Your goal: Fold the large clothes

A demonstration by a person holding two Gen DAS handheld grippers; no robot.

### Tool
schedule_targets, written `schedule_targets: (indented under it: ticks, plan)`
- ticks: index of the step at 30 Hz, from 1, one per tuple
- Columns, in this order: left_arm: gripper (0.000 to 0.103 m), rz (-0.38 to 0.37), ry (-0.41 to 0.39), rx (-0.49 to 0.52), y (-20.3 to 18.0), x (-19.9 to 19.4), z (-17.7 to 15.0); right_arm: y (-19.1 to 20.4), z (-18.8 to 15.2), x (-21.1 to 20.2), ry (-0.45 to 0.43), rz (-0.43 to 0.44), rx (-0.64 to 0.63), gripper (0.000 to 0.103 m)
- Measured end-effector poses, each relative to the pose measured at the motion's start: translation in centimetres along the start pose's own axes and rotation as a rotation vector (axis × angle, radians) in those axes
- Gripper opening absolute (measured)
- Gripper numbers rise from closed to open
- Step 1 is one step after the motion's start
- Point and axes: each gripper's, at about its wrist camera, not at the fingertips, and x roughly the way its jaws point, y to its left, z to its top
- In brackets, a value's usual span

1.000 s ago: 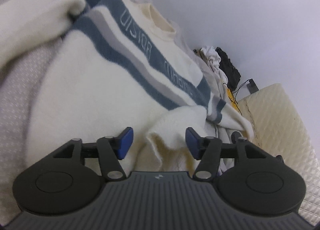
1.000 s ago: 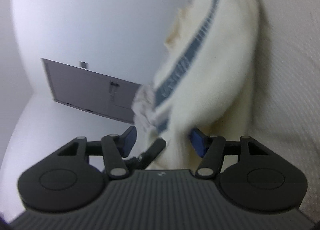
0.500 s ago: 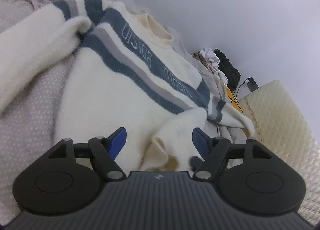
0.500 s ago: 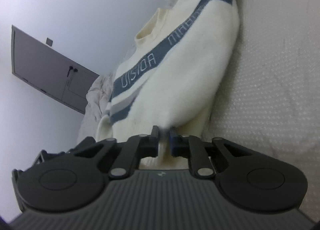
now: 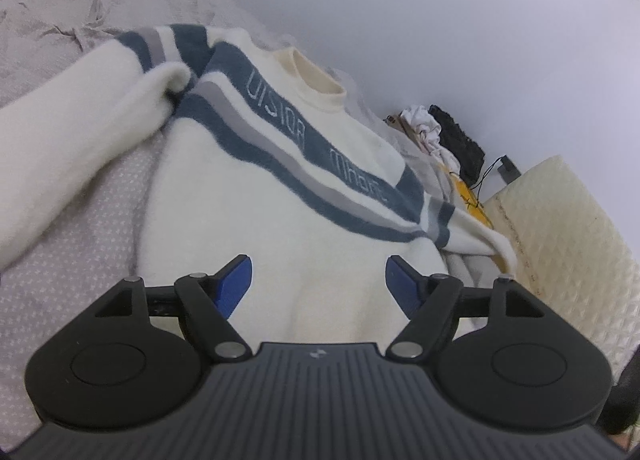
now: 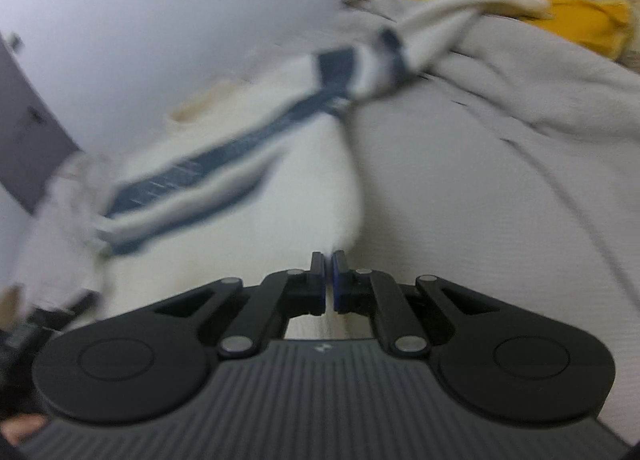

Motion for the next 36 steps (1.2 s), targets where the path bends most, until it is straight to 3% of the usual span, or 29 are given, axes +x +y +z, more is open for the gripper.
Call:
schedule_targets:
  ticks: [4,11,17,18,19,20,21,22,29,36]
  plan:
    - [0.081,0.047,-0.006,0.011,0.1,-0.7,-0.1,-3.7,-0.4,3.2,0.162,-0.078,0.110,0.003]
    - [0.084,0.181,-0.042,0.107,-0.1,-2.8,1.3,-1.1,-0.6,2.1,0.095,-0.081,-0.040,0.006]
    - [0.084,0.264,-0.061,0.197,1.0,-6.2,4.3,2.9,-0.2,1.3,0.022,0.043,-0.109,0.008]
    - [0.084,0.287,-0.061,0.202,1.5,-6.8,4.9,3.9,-0.1,1.4,0.016,0.067,-0.123,0.015]
    - [0.084,0.313,-0.061,0.201,1.9,-7.3,5.5,4.6,-0.2,1.3,0.010,0.089,-0.129,0.028]
    - [0.084,0.348,-0.057,0.192,2.6,-7.9,6.0,5.5,-0.3,1.3,-0.001,0.111,-0.131,0.039]
    - [0.084,0.378,-0.054,0.176,3.3,-8.4,6.6,6.5,-0.4,1.5,-0.012,0.131,-0.137,0.061]
    - [0.084,0.393,-0.053,0.156,4.1,-8.8,7.1,7.5,-0.5,1.6,-0.021,0.146,-0.146,0.073]
    - [0.084,0.506,-0.054,-0.063,11.2,-10.2,9.0,11.7,-1.6,5.0,0.037,0.273,-0.103,0.072]
    - [0.083,0.541,-0.012,-0.238,16.3,-9.3,9.2,10.7,-3.2,7.7,0.024,0.224,-0.182,0.072]
